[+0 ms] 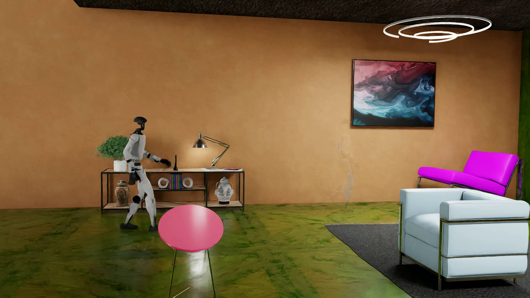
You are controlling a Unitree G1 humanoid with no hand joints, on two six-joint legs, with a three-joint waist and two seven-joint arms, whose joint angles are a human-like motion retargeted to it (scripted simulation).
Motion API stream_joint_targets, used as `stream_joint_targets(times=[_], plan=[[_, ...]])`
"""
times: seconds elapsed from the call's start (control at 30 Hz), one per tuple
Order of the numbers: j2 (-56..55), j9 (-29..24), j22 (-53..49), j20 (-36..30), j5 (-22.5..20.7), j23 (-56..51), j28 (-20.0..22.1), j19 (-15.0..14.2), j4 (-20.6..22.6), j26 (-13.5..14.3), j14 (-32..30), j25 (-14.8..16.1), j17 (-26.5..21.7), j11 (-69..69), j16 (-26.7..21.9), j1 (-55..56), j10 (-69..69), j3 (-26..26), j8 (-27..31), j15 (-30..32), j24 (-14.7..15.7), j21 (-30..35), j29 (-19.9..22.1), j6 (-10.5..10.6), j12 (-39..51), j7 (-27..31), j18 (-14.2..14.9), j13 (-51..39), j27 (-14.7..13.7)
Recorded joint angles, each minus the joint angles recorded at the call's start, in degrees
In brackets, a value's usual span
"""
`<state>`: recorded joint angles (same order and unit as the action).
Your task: Go to the purple armchair
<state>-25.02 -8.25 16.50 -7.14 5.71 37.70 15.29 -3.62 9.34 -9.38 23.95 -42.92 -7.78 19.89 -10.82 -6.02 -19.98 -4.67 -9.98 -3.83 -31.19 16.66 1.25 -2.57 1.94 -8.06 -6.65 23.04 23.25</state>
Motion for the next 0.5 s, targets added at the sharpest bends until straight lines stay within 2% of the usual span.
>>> stream_joint_targets(times=[0.03, 0.07, 0.1, 0.13, 0.17, 0.2, 0.23, 0.27, 0.3, 0.33, 0.37, 0.4, 0.43, 0.47, 0.5], plan=[[0.1, 0.2, -1.5, 0.0, -1.1, 0.8, 0.5, -9.8, 0.1, -0.2, 1.0, -1.0, -0.2, -7.0, -0.6, -2.1, 0.6, 0.1, -2.2, 0.2, 0.8, 1.6, -2.8, 0.3, 0.5, 0.7, 0.4, 0.5, -0.5], [-1.3, 0.1, -2.3, 0.5, -3.5, 1.2, 1.3, -10.8, 0.2, -0.7, 2.0, -2.1, -0.8, -6.1, -0.6, -3.7, -0.2, 0.6, -5.3, -1.3, 1.4, 2.9, -5.1, 0.5, 0.3, 0.5, 0.8, 0.5, -0.9], [-1.2, 0.1, -2.1, 0.9, -2.1, 1.3, 1.8, -10.0, -0.3, -1.5, 2.4, -2.6, -1.0, -2.5, -0.3, -5.1, -1.4, 0.7, -6.8, 2.1, 1.8, 3.4, -6.6, 0.9, -0.7, 0.7, 0.9, 0.3, -1.1], [0.6, 0.2, -0.6, 0.6, -2.2, 1.0, 2.2, -4.7, -1.3, -2.5, 1.1, -2.6, -0.4, -2.0, 0.2, -6.2, -3.0, 0.5, -9.0, 2.8, 1.7, 2.5, -6.9, 1.2, -1.9, 1.2, 1.0, 0.1, -0.5], [3.7, 0.4, 2.4, -0.5, -3.7, 0.3, 2.1, 5.4, -3.3, -4.2, -1.5, -2.3, 1.0, -3.4, 0.5, -6.6, -6.1, 0.0, -10.7, 3.8, 1.2, 0.3, -5.4, 1.8, -3.0, 1.9, 1.7, 0.3, 0.4], [6.1, 0.4, 6.8, -2.2, -4.8, -0.5, 1.1, 8.7, -5.7, -6.3, -6.4, -1.4, 2.7, -3.6, 0.7, -4.9, -13.0, -0.4, -12.4, 2.7, 0.5, -2.8, -2.8, 2.6, -3.9, 2.9, 3.3, 0.3, 0.8], [7.9, 0.2, 12.2, -4.1, -5.6, -0.6, -0.7, 9.3, -8.1, -9.1, -13.2, -0.2, 4.2, -2.1, 0.7, -1.2, -22.6, -0.8, -14.0, 0.3, -0.3, -6.0, 0.1, 3.5, -4.9, 4.7, 8.8, -0.3, 1.4], [10.1, 0.0, 18.3, -7.5, -5.9, -0.1, -4.1, 9.3, -10.1, -12.0, -19.5, -0.2, 4.7, -0.7, 0.6, 3.6, -33.6, -1.1, -16.0, -2.5, -1.7, -7.5, 1.4, 4.2, -5.3, 7.2, 16.5, -1.6, 2.0], [13.3, -0.1, 24.4, -12.1, -6.6, 0.5, -9.2, 9.3, -13.1, -13.5, -24.7, -0.8, 4.6, -1.2, 0.0, 8.9, -43.8, -1.5, -18.3, -4.4, -4.1, -8.2, 1.4, 4.7, -5.4, 7.6, 21.0, -3.5, 2.2], [15.8, -0.2, 28.7, -15.6, -7.4, 1.1, -13.7, 9.1, -17.9, -13.7, -22.0, -2.2, 3.8, -1.4, -0.6, 13.8, -51.1, -1.4, -19.5, -6.1, -6.7, -8.3, 0.5, 5.2, -6.2, 6.7, 19.5, -6.6, 2.5], [17.9, -0.4, 31.5, -16.2, -8.1, 1.2, -14.7, 8.6, -20.7, -13.1, -18.9, -3.2, 3.2, -1.3, -0.6, 18.7, -56.0, -0.9, -20.1, -7.9, -7.7, -9.1, 0.9, 5.8, -7.6, 6.2, 13.7, -9.2, 2.3], [20.1, -0.5, 32.7, -13.6, -8.6, 0.8, -12.1, 7.9, -21.9, -14.2, -18.3, -3.5, 2.8, -1.6, 0.6, 23.4, -58.1, 0.1, -20.3, -9.2, -7.1, -11.0, 2.4, 6.2, -9.7, 6.2, 7.3, -11.6, 1.8], [22.0, -0.5, 32.5, -9.3, -9.0, -1.0, -7.9, 7.2, -22.0, -14.9, -17.6, -3.1, 2.6, -1.7, 1.7, 27.6, -57.3, 1.3, -20.3, -10.4, -5.4, -12.9, 4.0, 6.5, -12.3, 6.3, 4.1, -13.4, 0.5], [23.5, -0.4, 31.9, -5.9, -9.0, -3.7, -5.0, 6.3, -21.1, -14.7, -15.3, -2.4, 1.9, -1.2, 2.5, 31.0, -53.8, 2.4, -20.2, -11.4, -4.0, -14.1, 5.6, 6.6, -15.1, 6.3, 4.1, -14.6, -1.8], [24.8, -0.3, 31.1, -3.5, -8.9, -6.9, -4.0, 5.4, -20.0, -13.9, -13.4, -0.9, 1.0, -0.5, 3.2, 33.7, -48.1, 3.4, -20.0, -12.4, -2.8, -14.9, 7.0, 6.6, -17.5, 5.9, 4.6, -15.6, -4.2]])
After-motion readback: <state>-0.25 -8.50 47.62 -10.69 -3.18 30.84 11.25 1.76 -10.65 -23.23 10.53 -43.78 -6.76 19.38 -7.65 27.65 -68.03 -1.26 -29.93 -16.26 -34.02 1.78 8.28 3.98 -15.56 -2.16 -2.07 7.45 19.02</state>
